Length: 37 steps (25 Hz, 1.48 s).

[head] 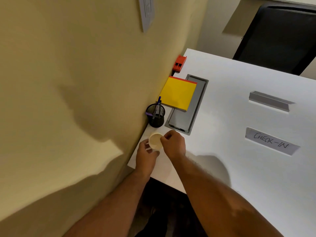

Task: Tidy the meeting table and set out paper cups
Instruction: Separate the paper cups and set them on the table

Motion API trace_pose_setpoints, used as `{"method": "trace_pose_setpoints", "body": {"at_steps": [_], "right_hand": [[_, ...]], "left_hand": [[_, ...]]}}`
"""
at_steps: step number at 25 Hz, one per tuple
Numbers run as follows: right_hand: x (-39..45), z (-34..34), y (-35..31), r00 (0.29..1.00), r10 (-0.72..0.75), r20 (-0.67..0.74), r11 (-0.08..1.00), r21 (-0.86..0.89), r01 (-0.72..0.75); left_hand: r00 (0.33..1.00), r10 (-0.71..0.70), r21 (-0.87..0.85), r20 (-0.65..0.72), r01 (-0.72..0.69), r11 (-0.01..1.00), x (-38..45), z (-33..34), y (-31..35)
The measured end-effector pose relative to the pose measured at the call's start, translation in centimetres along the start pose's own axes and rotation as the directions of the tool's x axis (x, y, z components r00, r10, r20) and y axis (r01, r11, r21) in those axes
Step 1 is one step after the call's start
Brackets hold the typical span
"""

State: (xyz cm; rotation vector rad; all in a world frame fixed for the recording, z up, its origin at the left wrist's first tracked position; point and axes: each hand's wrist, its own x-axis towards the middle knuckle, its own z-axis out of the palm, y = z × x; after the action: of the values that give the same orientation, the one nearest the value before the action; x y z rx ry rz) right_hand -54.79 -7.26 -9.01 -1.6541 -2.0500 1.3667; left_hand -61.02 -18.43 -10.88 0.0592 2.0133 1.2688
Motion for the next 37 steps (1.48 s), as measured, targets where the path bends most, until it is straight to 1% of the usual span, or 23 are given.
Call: {"method": "trace_pose_setpoints", "body": {"at_steps": [1, 3, 6, 8, 9, 12, 16, 19, 21, 23, 25, 27, 30, 32, 33, 35, 37], "right_hand": [[-0.3, -0.5, 0.3, 1.0, -0.027, -0.011, 1.0, 0.001, 0.027], [-1.3, -1.8, 0.7, 0.996, -0.076, -0.043, 0.997, 0.009, 0.076], [-3.0, -4.5, 1.6, 0.991, -0.124, -0.055, 0.992, 0.001, 0.124], [-4.7, -6.4, 2.5, 0.989, -0.136, -0.056, 0.99, 0.028, 0.138], [-5.7, -7.3, 2.8, 0.989, -0.141, -0.052, 0.989, 0.047, 0.143], [-9.4, -10.8, 4.7, 0.987, -0.151, -0.049, 0.983, 0.098, 0.155], [-13.2, -15.2, 6.9, 0.977, -0.21, -0.043, 0.964, 0.158, 0.214], [-15.9, -17.6, 8.1, 0.964, -0.266, -0.027, 0.934, 0.241, 0.264], [-18.0, -18.8, 9.1, 0.954, -0.299, 0.005, 0.925, 0.248, 0.289], [-19.9, -19.7, 9.9, 0.939, -0.345, 0.003, 0.914, 0.229, 0.335], [-21.5, -20.2, 10.5, 0.923, -0.382, -0.046, 0.903, 0.195, 0.383], [-23.4, -20.6, 11.0, 0.924, -0.368, -0.104, 0.908, 0.171, 0.381], [-26.4, -20.8, 12.0, 0.929, -0.33, -0.165, 0.935, 0.079, 0.346], [-28.4, -21.2, 13.2, 0.913, -0.341, -0.225, 0.938, -0.014, 0.347], [-29.2, -21.5, 13.7, 0.898, -0.355, -0.261, 0.934, -0.065, 0.351], [-30.7, -22.7, 14.8, 0.858, -0.39, -0.335, 0.921, -0.156, 0.358], [-31.7, -24.2, 15.6, 0.83, -0.414, -0.375, 0.91, -0.202, 0.362]], "left_hand": [[1.0, 0.031, 0.051, -0.002, -0.03, 0.998, -0.6, 0.0, -0.1], [0.99, 0.139, 0.161, -0.007, -0.136, 0.978, -2.1, -0.1, -0.2], [0.952, 0.307, 0.299, -0.005, -0.292, 0.909, -4.9, -0.2, -0.4], [0.916, 0.399, 0.347, 0.034, -0.386, 0.855, -6.9, 0.1, -0.7], [0.903, 0.426, 0.339, 0.05, -0.417, 0.844, -7.8, 0.3, -0.8], [0.896, 0.439, 0.261, 0.072, -0.441, 0.859, -12.8, 2.3, -0.9], [0.881, 0.474, 0.172, -0.005, -0.466, 0.868, -19.2, 5.1, -1.2], [0.861, 0.507, 0.194, -0.036, -0.491, 0.849, -22.5, 6.2, -1.1], [0.828, 0.561, 0.241, -0.001, -0.544, 0.804, -24.2, 6.6, -0.8], [0.794, 0.603, 0.284, 0.072, -0.596, 0.751, -25.5, 6.8, -0.5], [0.743, 0.656, 0.321, 0.134, -0.659, 0.68, -26.3, 6.8, -0.4], [0.7, 0.691, 0.339, 0.181, -0.704, 0.624, -27.4, 6.6, -0.8], [0.69, 0.701, 0.239, 0.178, -0.722, 0.65, -29.4, 6.2, -2.3], [0.686, 0.694, 0.175, 0.221, -0.728, 0.663, -30.8, 6.5, -3.1], [0.702, 0.663, 0.159, 0.259, -0.708, 0.688, -31.4, 6.9, -3.4], [0.736, 0.601, 0.17, 0.311, -0.665, 0.727, -33.0, 7.8, -3.5], [0.739, 0.583, 0.206, 0.338, -0.662, 0.72, -34.3, 8.8, -3.6]]}}
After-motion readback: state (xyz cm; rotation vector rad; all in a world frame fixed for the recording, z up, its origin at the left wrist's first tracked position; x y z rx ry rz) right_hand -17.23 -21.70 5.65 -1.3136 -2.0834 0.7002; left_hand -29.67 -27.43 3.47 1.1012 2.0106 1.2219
